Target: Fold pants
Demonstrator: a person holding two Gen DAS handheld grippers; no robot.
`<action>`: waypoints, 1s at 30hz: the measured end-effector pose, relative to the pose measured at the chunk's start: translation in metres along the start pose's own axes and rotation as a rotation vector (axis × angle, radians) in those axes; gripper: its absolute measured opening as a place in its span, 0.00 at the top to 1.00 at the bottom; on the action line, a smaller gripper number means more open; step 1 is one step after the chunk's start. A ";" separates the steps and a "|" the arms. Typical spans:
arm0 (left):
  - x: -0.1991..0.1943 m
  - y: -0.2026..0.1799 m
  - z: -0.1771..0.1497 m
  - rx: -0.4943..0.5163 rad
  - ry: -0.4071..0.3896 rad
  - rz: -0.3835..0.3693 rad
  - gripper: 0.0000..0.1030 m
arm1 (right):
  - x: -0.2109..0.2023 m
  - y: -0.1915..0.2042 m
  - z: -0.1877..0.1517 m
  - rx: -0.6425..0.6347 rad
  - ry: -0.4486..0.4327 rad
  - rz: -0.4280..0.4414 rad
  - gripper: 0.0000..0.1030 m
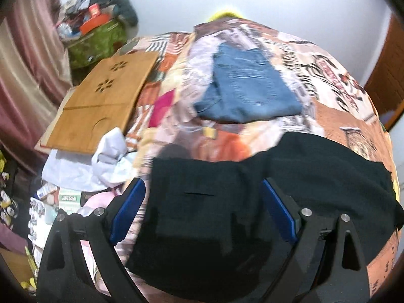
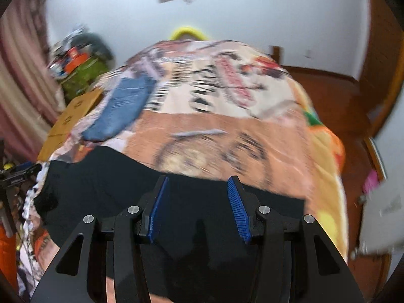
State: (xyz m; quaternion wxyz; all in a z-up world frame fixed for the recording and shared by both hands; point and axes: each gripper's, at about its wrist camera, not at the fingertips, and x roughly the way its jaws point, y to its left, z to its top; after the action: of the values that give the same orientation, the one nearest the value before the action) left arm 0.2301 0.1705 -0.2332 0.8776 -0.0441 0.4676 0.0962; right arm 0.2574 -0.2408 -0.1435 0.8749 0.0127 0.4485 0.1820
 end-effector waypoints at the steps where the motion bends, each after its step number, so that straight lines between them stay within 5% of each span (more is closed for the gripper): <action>1: 0.004 0.009 0.000 -0.011 0.007 0.002 0.10 | 0.010 0.013 0.007 -0.028 0.010 0.018 0.57; 8: 0.046 0.052 -0.008 -0.072 0.109 -0.050 0.27 | 0.084 0.100 0.034 -0.226 0.095 0.122 0.54; 14: 0.073 0.051 -0.010 -0.072 0.164 -0.141 0.40 | 0.143 0.159 0.046 -0.345 0.193 0.189 0.54; 21: 0.092 0.029 -0.011 0.021 0.151 -0.121 0.43 | 0.204 0.195 0.049 -0.401 0.334 0.237 0.54; 26: 0.092 0.026 -0.013 0.049 0.124 -0.091 0.55 | 0.226 0.201 0.048 -0.394 0.393 0.251 0.54; 27: 0.090 0.027 -0.013 0.050 0.116 -0.089 0.56 | 0.226 0.201 0.049 -0.391 0.392 0.258 0.57; 29: 0.089 0.028 -0.012 0.050 0.104 -0.082 0.59 | 0.228 0.203 0.048 -0.391 0.402 0.267 0.87; 30: 0.088 0.028 -0.011 0.050 0.100 -0.077 0.60 | 0.228 0.204 0.048 -0.389 0.404 0.272 0.87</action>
State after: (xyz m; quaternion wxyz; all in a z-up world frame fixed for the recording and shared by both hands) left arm 0.2631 0.2072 -0.3124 0.8570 -0.0449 0.5110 0.0484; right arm 0.3534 0.0314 -0.2549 0.7217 -0.1317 0.5643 0.3786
